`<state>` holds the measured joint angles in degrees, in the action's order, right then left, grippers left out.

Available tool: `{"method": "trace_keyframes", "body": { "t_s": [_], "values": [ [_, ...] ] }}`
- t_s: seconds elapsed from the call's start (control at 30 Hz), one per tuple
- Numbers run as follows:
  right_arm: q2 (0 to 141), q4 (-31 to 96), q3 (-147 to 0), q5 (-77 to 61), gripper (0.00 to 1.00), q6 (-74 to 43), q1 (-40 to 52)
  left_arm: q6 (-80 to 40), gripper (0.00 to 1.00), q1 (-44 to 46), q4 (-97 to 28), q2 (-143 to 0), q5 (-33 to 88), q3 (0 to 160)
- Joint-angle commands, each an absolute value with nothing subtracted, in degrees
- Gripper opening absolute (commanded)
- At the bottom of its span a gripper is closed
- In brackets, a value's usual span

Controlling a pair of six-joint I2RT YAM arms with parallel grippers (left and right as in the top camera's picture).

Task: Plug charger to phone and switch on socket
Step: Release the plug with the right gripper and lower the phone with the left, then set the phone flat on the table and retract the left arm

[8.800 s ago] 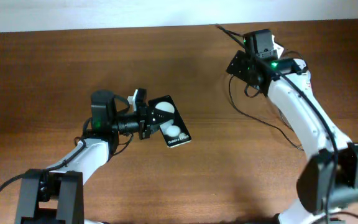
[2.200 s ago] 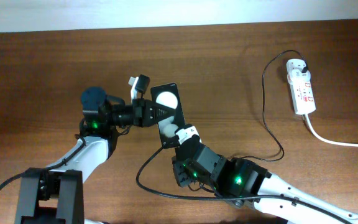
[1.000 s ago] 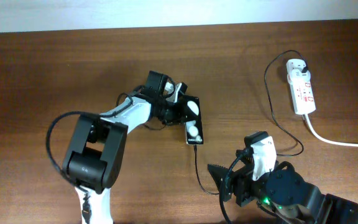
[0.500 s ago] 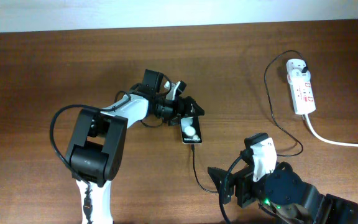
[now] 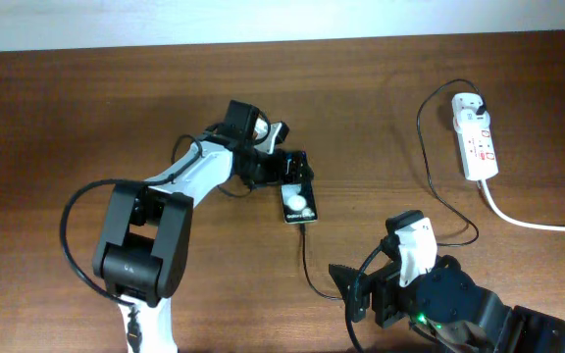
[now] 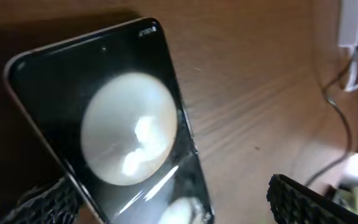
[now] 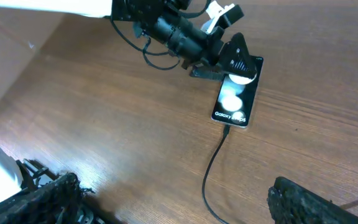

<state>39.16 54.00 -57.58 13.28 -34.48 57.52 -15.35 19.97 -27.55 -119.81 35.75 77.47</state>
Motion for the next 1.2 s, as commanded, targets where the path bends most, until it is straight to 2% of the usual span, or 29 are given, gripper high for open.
{"method": "trace_keyframes", "body": {
  "t_s": [0.0,0.17,0.4,0.53,0.63,0.7,0.77,0.8,0.83,1.03,1.07,1.1,1.13,1.17],
  "values": [
    [39.1,54.0,-58.1,14.2,0.99,-34.3,57.3,-14.2,0.99,19.2,-29.5,-125.7,17.7,73.7],
    [39.1,53.3,-58.1,14.2,0.99,-34.4,57.3,-14.2,0.99,19.4,-26.8,-125.7,19.2,73.7],
    [39.1,52.7,-58.1,14.2,0.99,-34.3,57.3,-14.2,0.99,19.4,-14.6,-125.7,37.4,73.7],
    [39.1,52.7,-58.1,14.2,0.99,-34.3,57.3,-14.2,0.99,19.3,-13.9,-125.7,38.2,74.4],
    [39.1,52.6,-58.1,14.2,0.99,-34.3,57.3,-12.3,0.99,18.0,-26.8,-123.9,37.7,87.4],
    [39.1,52.6,-58.1,15.4,0.99,-34.3,57.3,-10.9,0.99,17.0,-38.1,-120.9,30.7,95.1],
    [39.2,53.0,-58.1,19.4,1.00,-34.3,57.3,-7.1,0.99,16.7,-51.6,-114.6,18.5,101.4],
    [39.5,53.1,-58.1,20.8,0.93,-34.4,57.3,-6.9,0.99,16.8,-56.0,-109.9,12.6,101.9],
    [40.2,53.3,-58.1,22.2,0.92,-34.3,57.3,-6.9,0.99,16.9,-59.5,-105.4,9.9,101.9],
    [49.9,53.3,-58.1,22.8,0.91,-38.2,57.3,-6.9,0.99,16.9,-75.9,-76.9,0.5,101.9],
    [52.1,53.1,-58.1,22.8,0.88,-40.0,57.3,-6.9,0.99,16.9,-80.2,-71.3,-1.9,101.8],
    [53.8,53.1,-58.1,22.8,0.65,-40.0,57.3,-6.9,0.99,16.9,-83.1,-67.6,-2.7,101.8],
    [55.1,53.1,-58.1,22.7,0.51,-40.0,57.3,-6.9,0.99,16.9,-85.5,-64.3,-3.5,101.8],
    [57.1,53.2,-58.1,22.7,0.30,-42.9,57.3,-6.9,0.99,16.9,-89.2,-59.9,-5.5,101.8]
  ]
}}
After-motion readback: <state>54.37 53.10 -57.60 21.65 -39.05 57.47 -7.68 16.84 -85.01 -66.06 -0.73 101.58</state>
